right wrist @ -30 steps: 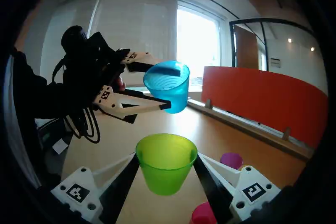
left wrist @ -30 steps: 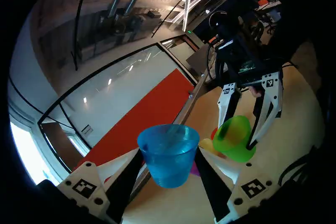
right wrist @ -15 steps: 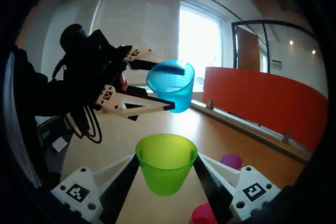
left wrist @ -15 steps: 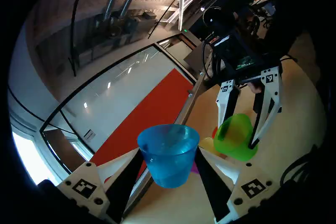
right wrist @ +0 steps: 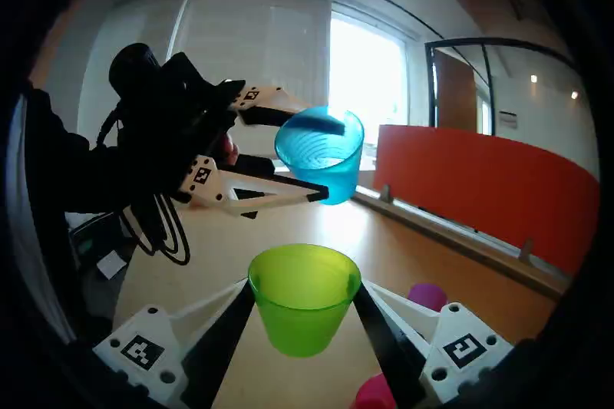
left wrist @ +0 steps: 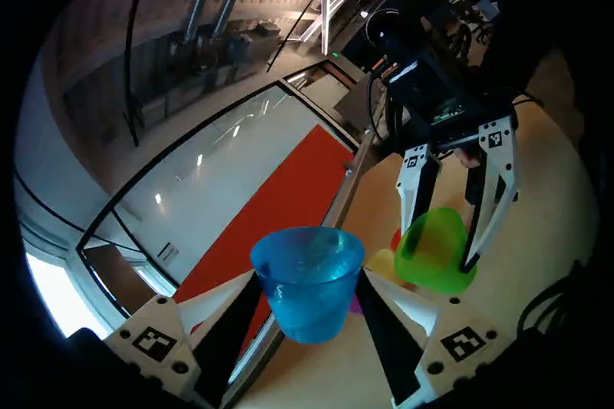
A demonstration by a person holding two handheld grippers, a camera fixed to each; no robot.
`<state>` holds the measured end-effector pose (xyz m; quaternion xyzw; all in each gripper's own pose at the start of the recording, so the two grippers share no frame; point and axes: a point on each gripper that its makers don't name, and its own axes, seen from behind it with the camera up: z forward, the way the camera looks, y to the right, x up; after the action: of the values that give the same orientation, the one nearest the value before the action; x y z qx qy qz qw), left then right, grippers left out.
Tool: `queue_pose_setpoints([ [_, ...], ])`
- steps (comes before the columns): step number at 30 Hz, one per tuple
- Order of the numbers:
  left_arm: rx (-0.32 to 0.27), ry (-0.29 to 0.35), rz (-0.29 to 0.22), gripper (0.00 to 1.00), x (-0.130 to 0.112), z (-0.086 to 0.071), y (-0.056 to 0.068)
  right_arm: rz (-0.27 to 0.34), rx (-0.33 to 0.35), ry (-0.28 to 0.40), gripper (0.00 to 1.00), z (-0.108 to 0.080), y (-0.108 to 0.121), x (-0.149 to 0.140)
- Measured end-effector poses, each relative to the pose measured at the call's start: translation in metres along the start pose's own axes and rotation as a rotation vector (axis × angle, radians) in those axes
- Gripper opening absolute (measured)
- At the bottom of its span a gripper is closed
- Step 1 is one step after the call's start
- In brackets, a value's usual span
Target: Pour water
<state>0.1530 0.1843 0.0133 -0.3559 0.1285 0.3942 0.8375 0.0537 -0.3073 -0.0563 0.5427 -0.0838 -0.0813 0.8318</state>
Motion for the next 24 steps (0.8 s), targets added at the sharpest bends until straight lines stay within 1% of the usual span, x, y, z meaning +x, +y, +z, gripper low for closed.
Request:
queue_pose_setpoints([
  [9, -0.005, -0.003, 0.028, 0.82, -0.0015, 0.0019, 0.0009, 0.002, 0.004, 0.004, 0.9, 0.0016, -0.0019, 0.0007],
  [24, -0.008, -0.002, 0.071, 0.82, -0.001, 0.0003, 0.0014, 0.005, 0.01, 0.012, 0.91, 0.0059, -0.0029, 0.0038],
])
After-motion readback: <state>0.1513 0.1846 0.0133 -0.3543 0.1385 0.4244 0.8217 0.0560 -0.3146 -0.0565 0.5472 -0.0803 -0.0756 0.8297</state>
